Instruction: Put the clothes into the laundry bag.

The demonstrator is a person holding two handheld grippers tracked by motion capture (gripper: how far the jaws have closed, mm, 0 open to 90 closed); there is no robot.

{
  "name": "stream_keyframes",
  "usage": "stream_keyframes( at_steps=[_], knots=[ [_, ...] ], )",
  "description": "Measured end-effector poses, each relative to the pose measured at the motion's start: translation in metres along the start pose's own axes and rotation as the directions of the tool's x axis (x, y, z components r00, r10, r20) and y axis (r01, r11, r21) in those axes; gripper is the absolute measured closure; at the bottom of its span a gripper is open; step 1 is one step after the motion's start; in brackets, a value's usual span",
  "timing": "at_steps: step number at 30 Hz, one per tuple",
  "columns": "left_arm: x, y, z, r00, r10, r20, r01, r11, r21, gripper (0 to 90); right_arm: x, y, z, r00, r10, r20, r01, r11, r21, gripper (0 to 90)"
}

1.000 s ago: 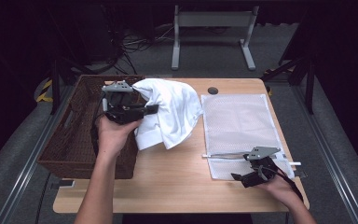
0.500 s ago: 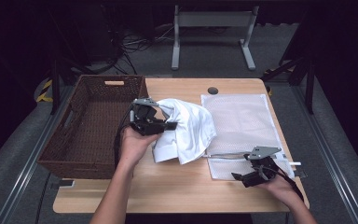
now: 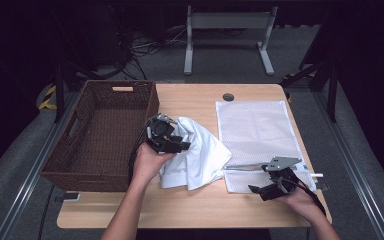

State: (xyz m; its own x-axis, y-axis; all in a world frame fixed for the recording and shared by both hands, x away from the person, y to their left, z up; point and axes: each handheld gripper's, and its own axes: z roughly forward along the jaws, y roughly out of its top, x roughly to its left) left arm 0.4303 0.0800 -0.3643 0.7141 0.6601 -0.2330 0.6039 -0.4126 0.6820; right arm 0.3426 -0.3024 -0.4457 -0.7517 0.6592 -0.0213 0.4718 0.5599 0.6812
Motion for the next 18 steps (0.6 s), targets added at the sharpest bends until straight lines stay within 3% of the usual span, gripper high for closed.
stream_keyframes(
  at_steps=[4, 8, 11, 13, 14, 15, 18],
  knots=[
    [-0.007, -0.002, -0.015, 0.9997, 0.010, -0.020, -0.011, 0.9995, -0.029, 51.4, 0.000, 0.000, 0.000, 1.0000, 0.001, -0.001, -0.001, 1.000, 0.001, 10.8],
    [-0.024, -0.012, -0.016, 0.9994, 0.033, -0.012, -0.033, 0.9995, -0.001, 51.4, 0.001, 0.000, 0.001, 1.0000, -0.002, -0.002, 0.002, 1.000, 0.002, 10.8],
    [-0.040, -0.027, -0.006, 0.9992, 0.039, -0.003, -0.039, 0.9989, 0.027, 51.3, 0.001, 0.001, 0.001, 1.0000, -0.004, -0.001, 0.004, 1.000, 0.003, 10.8],
    [-0.051, -0.043, 0.004, 0.9984, 0.049, -0.028, -0.048, 0.9972, 0.058, 47.7, 0.001, 0.001, 0.001, 1.0000, -0.005, 0.001, 0.005, 1.000, 0.001, 10.8],
    [-0.051, -0.043, 0.004, 0.9984, 0.049, -0.028, -0.048, 0.9972, 0.058, 44.9, 0.001, 0.001, 0.001, 1.0000, -0.005, 0.001, 0.005, 1.000, 0.001, 10.8],
    [-0.055, -0.050, 0.009, 0.9970, 0.050, -0.060, -0.046, 0.9967, 0.067, 44.9, 0.002, 0.001, 0.001, 1.0000, -0.004, 0.000, 0.004, 1.000, 0.002, 10.8],
    [-0.059, -0.064, 0.016, 0.9931, 0.043, -0.109, -0.036, 0.9972, 0.066, 29.1, 0.001, 0.001, 0.000, 1.0000, -0.002, 0.000, 0.002, 1.000, 0.000, 10.8]
  ],
)
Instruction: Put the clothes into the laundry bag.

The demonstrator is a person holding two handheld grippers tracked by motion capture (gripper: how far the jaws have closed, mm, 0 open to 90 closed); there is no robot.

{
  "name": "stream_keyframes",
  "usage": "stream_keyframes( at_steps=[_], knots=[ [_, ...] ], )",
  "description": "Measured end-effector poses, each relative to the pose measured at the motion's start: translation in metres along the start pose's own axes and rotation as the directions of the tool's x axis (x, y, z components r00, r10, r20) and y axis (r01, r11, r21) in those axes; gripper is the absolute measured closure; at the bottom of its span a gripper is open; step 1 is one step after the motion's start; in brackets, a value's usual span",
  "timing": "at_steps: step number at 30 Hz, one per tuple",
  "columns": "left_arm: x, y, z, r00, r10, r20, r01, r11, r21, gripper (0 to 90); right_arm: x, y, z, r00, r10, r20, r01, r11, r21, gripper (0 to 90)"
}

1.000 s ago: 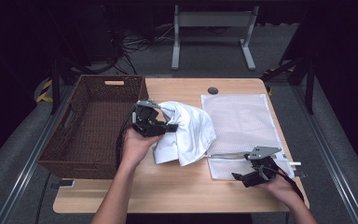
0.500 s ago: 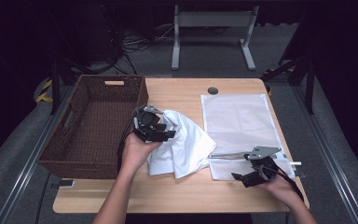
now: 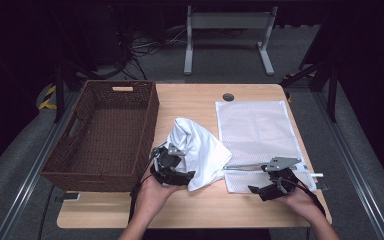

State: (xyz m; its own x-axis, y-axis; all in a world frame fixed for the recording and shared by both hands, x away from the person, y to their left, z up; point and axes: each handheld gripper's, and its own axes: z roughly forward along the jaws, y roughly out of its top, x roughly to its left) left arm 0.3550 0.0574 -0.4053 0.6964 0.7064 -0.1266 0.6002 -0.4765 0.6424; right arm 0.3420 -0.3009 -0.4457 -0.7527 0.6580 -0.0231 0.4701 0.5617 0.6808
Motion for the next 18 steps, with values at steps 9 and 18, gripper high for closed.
stream_keyframes(
  at_steps=[9, 18],
  knots=[
    [0.006, -0.018, 0.032, 0.9938, -0.055, -0.097, 0.060, 0.9973, 0.043, 6.6, 0.000, 0.000, 0.001, 1.0000, -0.001, -0.002, 0.001, 1.000, 0.005, 10.8],
    [0.013, -0.023, 0.049, 0.9918, -0.068, -0.108, 0.075, 0.9952, 0.063, 20.8, -0.002, -0.001, 0.001, 1.0000, 0.002, 0.000, -0.002, 1.000, 0.007, 10.8]
  ],
)
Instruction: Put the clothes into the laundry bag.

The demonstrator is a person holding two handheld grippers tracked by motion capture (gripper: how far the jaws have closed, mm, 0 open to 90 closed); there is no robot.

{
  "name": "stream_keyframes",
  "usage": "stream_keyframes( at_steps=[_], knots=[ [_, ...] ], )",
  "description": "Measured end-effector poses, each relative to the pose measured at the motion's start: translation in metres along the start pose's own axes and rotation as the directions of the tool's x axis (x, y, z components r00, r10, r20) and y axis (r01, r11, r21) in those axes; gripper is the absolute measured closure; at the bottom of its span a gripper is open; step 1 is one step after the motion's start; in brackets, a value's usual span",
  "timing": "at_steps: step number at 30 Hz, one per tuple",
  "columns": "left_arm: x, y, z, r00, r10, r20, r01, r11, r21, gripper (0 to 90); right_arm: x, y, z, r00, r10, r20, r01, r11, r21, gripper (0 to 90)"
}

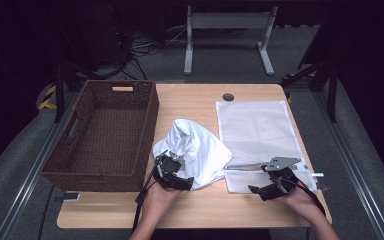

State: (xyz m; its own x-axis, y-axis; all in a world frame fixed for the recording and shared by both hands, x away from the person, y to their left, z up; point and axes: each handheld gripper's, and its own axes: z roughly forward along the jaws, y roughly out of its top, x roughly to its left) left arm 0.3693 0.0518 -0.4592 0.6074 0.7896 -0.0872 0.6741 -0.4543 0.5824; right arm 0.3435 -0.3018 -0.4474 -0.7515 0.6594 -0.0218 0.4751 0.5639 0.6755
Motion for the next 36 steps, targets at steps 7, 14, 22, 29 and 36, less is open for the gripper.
stream_keyframes(
  at_steps=[7, 14, 22, 29, 36],
  knots=[
    [0.016, -0.003, -0.007, 0.9993, 0.030, -0.022, -0.031, 0.9988, -0.038, 68.6, 0.000, 0.000, 0.000, 1.0000, 0.001, -0.002, -0.001, 1.000, 0.002, 10.8],
    [0.023, -0.005, -0.016, 0.9985, -0.010, 0.054, 0.014, 0.9975, -0.070, 75.1, 0.007, 0.016, 0.005, 0.9990, -0.022, -0.040, 0.020, 0.999, -0.050, 22.4],
    [0.022, 0.002, -0.041, 0.9998, -0.012, -0.019, 0.009, 0.9897, -0.143, 74.2, 0.018, 0.056, 0.031, 0.9909, -0.026, -0.132, 0.018, 0.998, -0.066, 63.2],
    [0.014, 0.013, -0.043, 0.9895, -0.051, -0.135, 0.031, 0.9884, -0.149, 72.8, 0.024, 0.084, 0.064, 0.9870, -0.056, -0.151, 0.050, 0.998, -0.045, 83.4],
    [0.020, 0.019, -0.025, 0.9769, -0.082, -0.197, 0.058, 0.9907, -0.123, 72.8, 0.031, 0.102, 0.091, 0.9822, -0.095, -0.162, 0.090, 0.995, -0.038, 88.3]
  ],
)
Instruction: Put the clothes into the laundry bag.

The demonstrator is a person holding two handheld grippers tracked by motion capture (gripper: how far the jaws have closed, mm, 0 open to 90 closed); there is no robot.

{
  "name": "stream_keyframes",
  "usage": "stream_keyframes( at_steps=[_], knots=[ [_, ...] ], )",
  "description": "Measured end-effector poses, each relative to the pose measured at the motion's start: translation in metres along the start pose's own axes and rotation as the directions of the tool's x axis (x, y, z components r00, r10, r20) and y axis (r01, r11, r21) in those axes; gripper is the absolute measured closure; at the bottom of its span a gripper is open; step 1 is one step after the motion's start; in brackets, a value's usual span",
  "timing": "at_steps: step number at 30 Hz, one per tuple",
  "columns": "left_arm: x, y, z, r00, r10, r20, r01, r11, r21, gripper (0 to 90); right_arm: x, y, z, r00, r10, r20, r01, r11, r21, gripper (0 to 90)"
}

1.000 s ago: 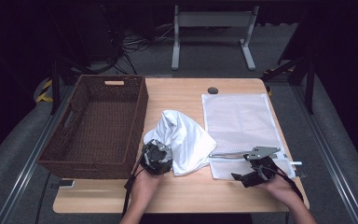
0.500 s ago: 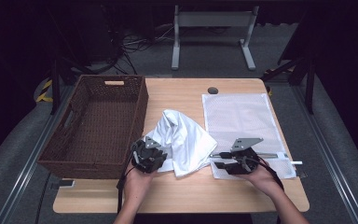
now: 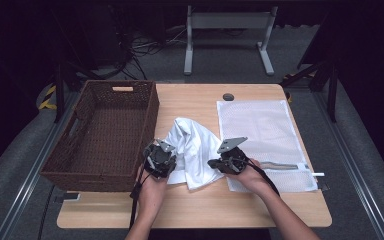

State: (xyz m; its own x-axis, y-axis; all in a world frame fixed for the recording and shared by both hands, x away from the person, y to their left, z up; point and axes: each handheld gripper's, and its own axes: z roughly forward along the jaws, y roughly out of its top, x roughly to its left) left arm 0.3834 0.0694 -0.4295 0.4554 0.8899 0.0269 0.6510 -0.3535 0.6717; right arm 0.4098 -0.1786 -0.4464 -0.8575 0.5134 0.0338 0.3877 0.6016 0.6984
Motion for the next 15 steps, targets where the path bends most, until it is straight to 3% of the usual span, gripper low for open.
stream_keyframes(
  at_steps=[3, 7, 9, 11, 14, 15],
  knots=[
    [0.004, 0.001, 0.014, 0.9996, -0.010, 0.028, 0.010, 0.9996, 0.026, 72.9, 0.001, 0.008, 0.012, 0.9999, -0.010, -0.011, 0.010, 1.000, 0.006, 88.8],
    [0.009, 0.001, 0.023, 0.9943, -0.021, 0.105, 0.017, 0.9991, 0.039, 83.4, 0.000, 0.015, 0.026, 0.9996, -0.021, -0.018, 0.021, 1.000, 0.007, 89.6],
    [0.011, 0.002, 0.024, 0.9869, -0.025, 0.160, 0.021, 0.9994, 0.027, 89.8, 0.000, 0.019, 0.031, 0.9995, -0.024, -0.021, 0.024, 1.000, 0.001, 89.8],
    [0.012, 0.002, 0.023, 0.9815, -0.025, 0.190, 0.021, 0.9995, 0.024, 90.0, 0.000, 0.022, 0.032, 0.9994, -0.021, -0.029, 0.020, 1.000, -0.016, 89.8],
    [0.012, 0.005, 0.022, 0.9635, -0.041, 0.265, 0.038, 0.9992, 0.014, 90.0, 0.003, 0.025, 0.031, 0.9988, -0.025, -0.043, 0.024, 0.999, -0.035, 89.8],
    [0.012, 0.005, 0.022, 0.9635, -0.041, 0.265, 0.038, 0.9992, 0.014, 90.0, 0.004, 0.026, 0.031, 0.9986, -0.028, -0.045, 0.027, 0.999, -0.037, 89.9]
  ],
)
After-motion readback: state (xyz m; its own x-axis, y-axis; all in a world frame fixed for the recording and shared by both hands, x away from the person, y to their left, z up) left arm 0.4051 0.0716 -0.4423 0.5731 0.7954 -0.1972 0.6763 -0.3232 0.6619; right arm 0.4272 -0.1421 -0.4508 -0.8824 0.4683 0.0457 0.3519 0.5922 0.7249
